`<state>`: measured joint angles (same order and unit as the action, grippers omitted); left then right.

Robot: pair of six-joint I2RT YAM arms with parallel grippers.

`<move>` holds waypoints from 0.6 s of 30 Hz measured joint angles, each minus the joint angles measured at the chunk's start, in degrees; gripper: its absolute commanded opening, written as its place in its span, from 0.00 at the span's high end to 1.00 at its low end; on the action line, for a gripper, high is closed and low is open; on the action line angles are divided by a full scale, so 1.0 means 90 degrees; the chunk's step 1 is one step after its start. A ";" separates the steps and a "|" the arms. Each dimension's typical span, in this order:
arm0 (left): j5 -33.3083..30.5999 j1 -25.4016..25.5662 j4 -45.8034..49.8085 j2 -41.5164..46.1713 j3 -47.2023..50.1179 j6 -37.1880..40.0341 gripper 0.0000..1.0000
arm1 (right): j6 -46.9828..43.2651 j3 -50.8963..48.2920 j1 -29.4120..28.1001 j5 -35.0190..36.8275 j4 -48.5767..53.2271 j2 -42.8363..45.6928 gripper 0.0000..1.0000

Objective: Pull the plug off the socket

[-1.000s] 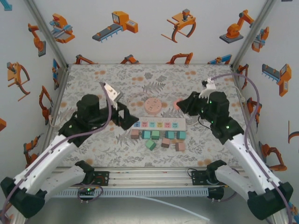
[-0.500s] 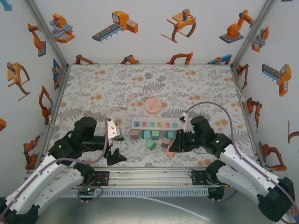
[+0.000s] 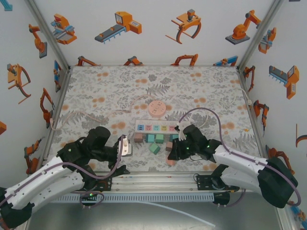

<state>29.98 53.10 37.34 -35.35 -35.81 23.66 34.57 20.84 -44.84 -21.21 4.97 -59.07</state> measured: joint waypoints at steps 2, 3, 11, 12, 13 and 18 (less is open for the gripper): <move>-0.0119 0.0066 -0.0073 0.0005 0.0061 -0.0002 0.03 | 0.0017 -0.0070 -0.0012 0.0131 -0.0117 0.0080 0.62; -0.0172 0.0087 -0.0104 0.0012 0.0095 -0.0005 0.03 | 0.0017 -0.0097 -0.0012 0.0192 -0.0136 0.0134 0.61; -0.0714 0.0109 -0.0959 0.0323 0.0624 -0.0457 0.03 | -0.0070 -0.0245 -0.0010 0.0906 0.0308 0.0838 0.52; -0.0782 0.0109 -0.1066 0.0355 0.0678 -0.0539 0.03 | -0.0100 -0.0245 -0.0010 0.0967 0.0359 0.0952 0.52; -0.0894 0.0109 -0.1212 0.0403 0.0748 -0.0661 0.03 | -0.0148 -0.0243 -0.0010 0.1027 0.0420 0.1098 0.51; -0.1620 0.0112 -0.1668 0.0695 0.0899 -0.1137 0.03 | -0.0614 0.0051 -0.0010 0.1501 0.0865 0.1489 0.44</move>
<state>15.40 54.11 22.33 -29.10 -27.73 13.43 29.04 21.30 -44.93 -7.70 12.75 -45.67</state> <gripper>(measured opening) 0.971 0.529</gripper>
